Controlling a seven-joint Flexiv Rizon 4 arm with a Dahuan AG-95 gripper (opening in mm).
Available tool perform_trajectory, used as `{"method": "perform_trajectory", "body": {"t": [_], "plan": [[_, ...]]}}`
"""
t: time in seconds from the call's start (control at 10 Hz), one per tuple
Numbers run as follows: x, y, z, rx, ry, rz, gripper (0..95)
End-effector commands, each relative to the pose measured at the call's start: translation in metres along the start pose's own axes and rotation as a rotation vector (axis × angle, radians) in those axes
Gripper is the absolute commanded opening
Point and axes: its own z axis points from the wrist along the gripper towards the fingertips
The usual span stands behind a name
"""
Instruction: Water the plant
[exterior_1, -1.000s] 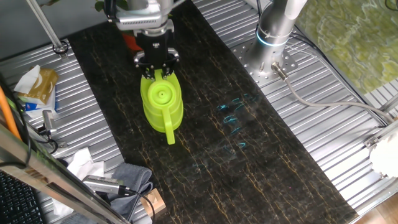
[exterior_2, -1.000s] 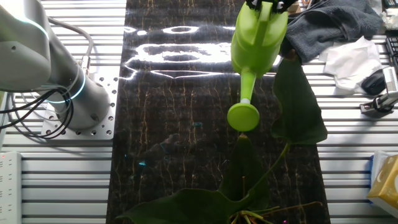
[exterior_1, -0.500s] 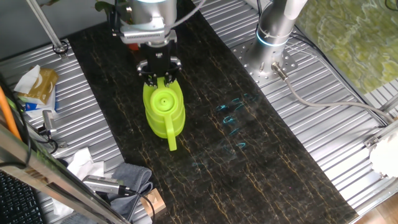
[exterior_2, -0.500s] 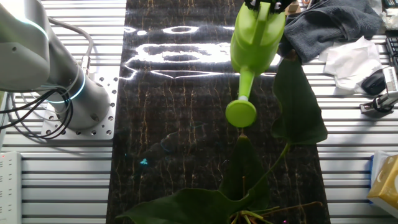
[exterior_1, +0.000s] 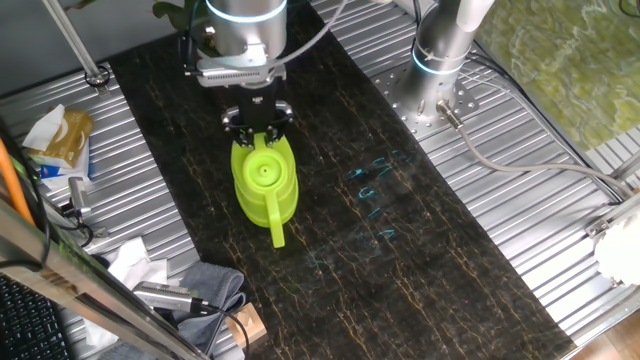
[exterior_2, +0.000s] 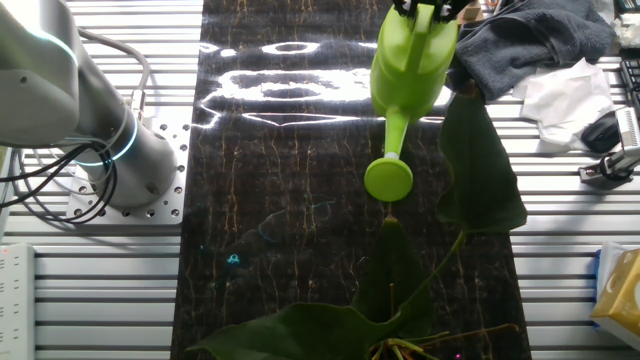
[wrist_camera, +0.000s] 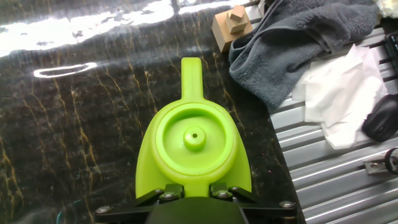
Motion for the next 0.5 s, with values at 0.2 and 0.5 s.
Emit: {"method": "perform_trajectory", "body": {"t": [0.2,0.5], "plan": [[-0.001,0.0,0.006,0.004,0.015,0.0,0.0],[-0.001,0.001,0.02,0.007,0.013,0.0,0.0]]}}
